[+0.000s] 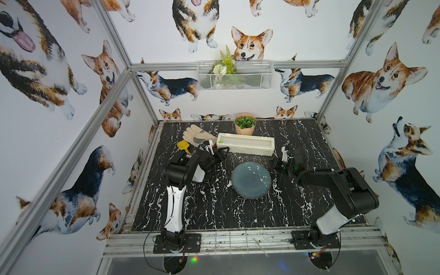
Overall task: Wrap the plate with plastic wrap
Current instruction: Pull the plastic wrap from the plastic wrap cutting box.
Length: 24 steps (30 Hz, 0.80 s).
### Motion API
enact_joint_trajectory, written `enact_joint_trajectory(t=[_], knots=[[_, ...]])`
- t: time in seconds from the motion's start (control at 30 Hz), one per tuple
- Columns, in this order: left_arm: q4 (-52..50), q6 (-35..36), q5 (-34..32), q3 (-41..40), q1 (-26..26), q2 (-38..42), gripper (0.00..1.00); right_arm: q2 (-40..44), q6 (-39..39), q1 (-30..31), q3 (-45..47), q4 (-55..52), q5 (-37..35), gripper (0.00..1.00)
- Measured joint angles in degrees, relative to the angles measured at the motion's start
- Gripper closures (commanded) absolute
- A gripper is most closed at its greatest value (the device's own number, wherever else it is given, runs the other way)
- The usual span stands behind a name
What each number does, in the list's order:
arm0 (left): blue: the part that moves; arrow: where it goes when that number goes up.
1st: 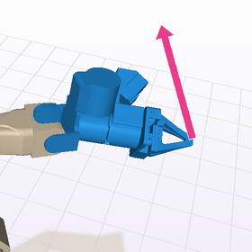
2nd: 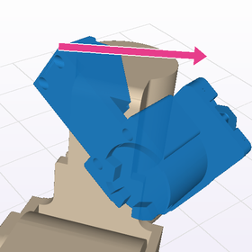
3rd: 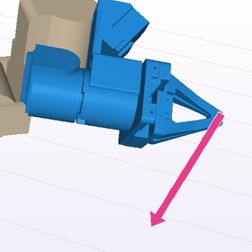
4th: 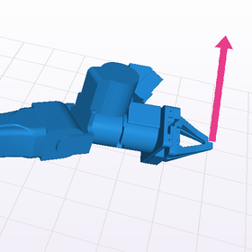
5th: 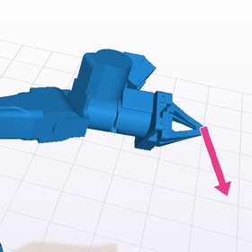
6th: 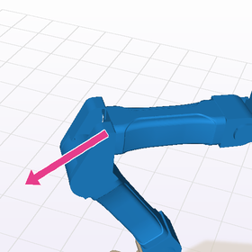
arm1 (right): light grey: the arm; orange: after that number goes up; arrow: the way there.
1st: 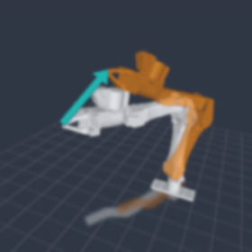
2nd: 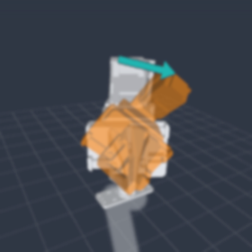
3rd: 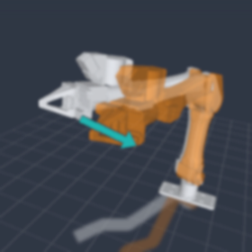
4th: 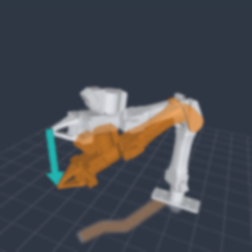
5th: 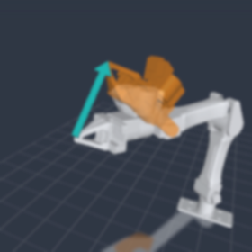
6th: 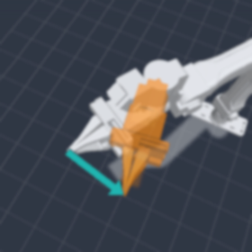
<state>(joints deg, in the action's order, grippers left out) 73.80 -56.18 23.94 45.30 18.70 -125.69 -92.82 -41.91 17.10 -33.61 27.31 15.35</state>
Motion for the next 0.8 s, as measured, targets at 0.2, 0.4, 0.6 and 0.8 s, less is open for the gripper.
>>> enact_joint_trajectory(t=[0.2, 0.4, 0.6, 0.8], knots=[[-1.8, -0.7, 0.1, -1.4, 0.0, 1.3, 1.00, 0.5, 0.2, 0.0, 0.0, -1.0, -0.1, 0.82], [-6.1, -1.3, -0.6, -3.7, 0.1, 4.8, 1.00, 1.8, -0.6, -1.4, -0.7, -2.9, 0.2, 0.73], [-8.6, -4.8, -1.0, -5.8, 0.1, 8.7, 1.00, 2.2, -5.3, -4.7, -0.6, -2.8, 3.6, 0.38], [-7.6, -10.9, -0.7, -6.9, 0.1, 10.3, 1.00, 1.1, -6.7, -4.7, -1.0, -1.7, 8.3, 0.21]])
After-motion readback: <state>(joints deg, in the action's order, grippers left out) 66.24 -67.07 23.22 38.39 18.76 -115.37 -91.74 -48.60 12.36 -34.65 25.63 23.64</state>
